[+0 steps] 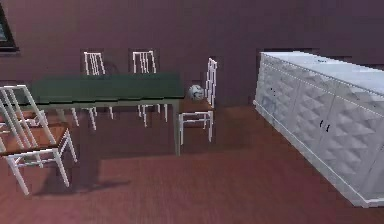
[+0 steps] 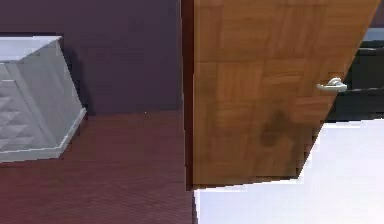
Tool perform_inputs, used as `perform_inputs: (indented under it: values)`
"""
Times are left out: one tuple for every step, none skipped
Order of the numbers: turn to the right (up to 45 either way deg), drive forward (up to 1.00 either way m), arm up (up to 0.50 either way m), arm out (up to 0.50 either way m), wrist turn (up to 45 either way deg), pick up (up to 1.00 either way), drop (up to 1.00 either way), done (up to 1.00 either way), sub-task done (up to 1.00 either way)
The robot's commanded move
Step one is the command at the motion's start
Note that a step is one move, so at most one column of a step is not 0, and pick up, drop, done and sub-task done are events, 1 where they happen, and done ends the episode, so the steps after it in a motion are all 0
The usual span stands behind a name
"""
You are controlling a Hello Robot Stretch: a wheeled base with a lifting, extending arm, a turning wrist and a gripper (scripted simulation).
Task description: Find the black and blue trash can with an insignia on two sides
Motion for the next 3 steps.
perform_inputs:
  values:
    - [-45.0,0.0,0.0,0.0,0.0,0.0,0.0,0.0,0.0]
    - [-6.0,0.0,0.0,0.0,0.0,0.0,0.0,0.0,0.0]
    - [0.0,0.6,0.0,0.0,0.0,0.0,0.0,0.0,0.0]
